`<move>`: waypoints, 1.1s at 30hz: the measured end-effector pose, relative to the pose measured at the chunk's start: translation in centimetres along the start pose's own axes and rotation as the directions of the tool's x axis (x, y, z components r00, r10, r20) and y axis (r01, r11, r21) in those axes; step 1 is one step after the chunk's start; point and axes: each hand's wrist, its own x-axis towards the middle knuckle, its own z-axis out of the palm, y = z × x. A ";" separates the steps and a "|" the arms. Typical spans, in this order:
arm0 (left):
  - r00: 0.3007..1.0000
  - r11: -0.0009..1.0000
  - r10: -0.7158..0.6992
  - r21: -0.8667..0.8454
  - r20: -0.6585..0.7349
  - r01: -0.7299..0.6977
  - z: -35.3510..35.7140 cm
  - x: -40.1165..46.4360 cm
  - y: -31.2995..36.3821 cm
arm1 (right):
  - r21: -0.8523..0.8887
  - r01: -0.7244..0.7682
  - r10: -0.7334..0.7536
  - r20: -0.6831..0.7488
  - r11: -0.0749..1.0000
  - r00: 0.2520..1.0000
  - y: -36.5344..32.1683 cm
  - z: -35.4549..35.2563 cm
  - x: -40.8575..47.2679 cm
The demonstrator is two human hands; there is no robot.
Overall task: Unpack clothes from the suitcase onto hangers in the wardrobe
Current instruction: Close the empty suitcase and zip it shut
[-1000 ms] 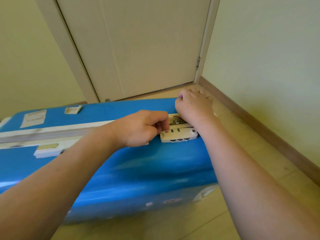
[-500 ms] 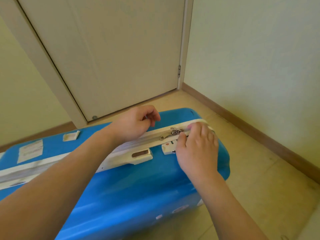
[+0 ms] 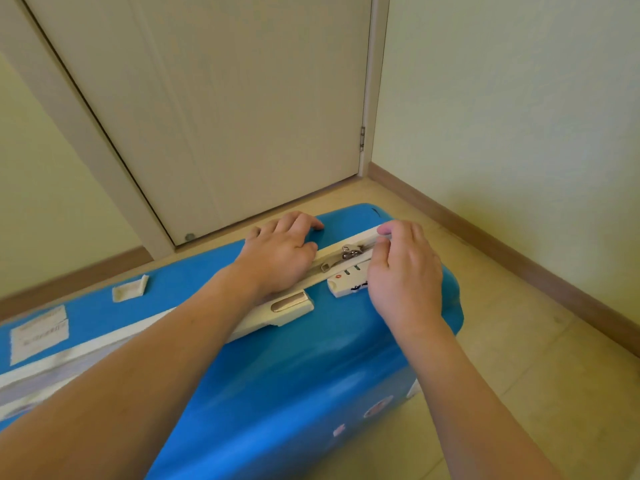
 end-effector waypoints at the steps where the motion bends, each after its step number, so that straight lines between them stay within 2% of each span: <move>1: 1.000 1.000 -0.022 0.016 0.000 0.022 0.0 -0.1 0.1 | 0.022 0.000 0.000 0.021 1.000 1.000 0.2 0.0 0.4; 3: 0.998 0.997 -0.053 0.058 0.018 0.052 -0.6 -0.4 0.3 | 0.029 -0.011 0.009 0.056 1.000 0.998 0.5 -0.4 0.6; 5: 1.000 0.997 -0.006 0.071 0.014 0.005 -1.4 -0.2 0.5 | -0.002 -0.015 0.015 0.088 1.000 0.996 0.4 -1.1 0.1; 7: 0.986 0.986 0.165 -0.011 -0.009 -0.165 -1.9 0.1 0.7 | -0.061 -0.009 0.019 0.171 0.998 0.985 -0.1 -2.0 -0.8; 9: 0.929 0.919 0.370 -0.145 -0.007 -0.367 -1.8 0.6 1.2 | -0.090 -0.020 0.045 0.291 0.996 0.956 -0.4 -2.8 -1.3; 11: 0.858 0.838 0.513 -0.204 -0.021 -0.506 -1.1 1.4 1.5 | -0.138 -0.025 0.081 0.419 0.990 0.905 -0.2 -3.4 -1.4; 13: 0.815 0.789 0.577 -0.224 -0.047 -0.572 -0.6 2.3 1.7 | -0.183 -0.002 0.096 0.504 0.983 0.858 0.0 -3.8 -1.4; 15: 0.801 0.762 0.594 -0.264 -0.082 -0.592 -0.1 2.9 1.9 | -0.194 0.006 0.103 0.545 0.981 0.832 0.0 -4.0 -1.3; 18: 0.828 0.751 0.547 -0.362 -0.126 -0.552 0.5 3.1 1.9 | -0.197 -0.008 0.112 0.524 0.980 0.844 0.1 -3.8 -1.6; 21: 0.815 0.736 0.561 -0.361 -0.147 -0.572 0.7 3.2 2.1 | -0.187 -0.023 0.101 0.415 0.982 0.904 -0.3 -3.0 -2.6; 24: 0.811 0.736 0.567 -0.353 -0.146 -0.578 1.1 3.5 2.0 | -0.205 -0.038 0.111 0.354 0.978 0.929 -0.6 -2.4 -3.5; 28: 0.812 0.718 0.575 -0.413 -0.104 -0.561 1.2 3.8 1.4 | -0.219 -0.034 0.104 0.319 0.975 0.942 -0.7 -2.0 -3.5; 33: 0.776 0.676 0.627 -0.451 -0.061 -0.582 0.8 3.8 0.7 | -0.224 -0.025 0.093 0.297 0.974 0.950 -0.5 -1.7 -3.5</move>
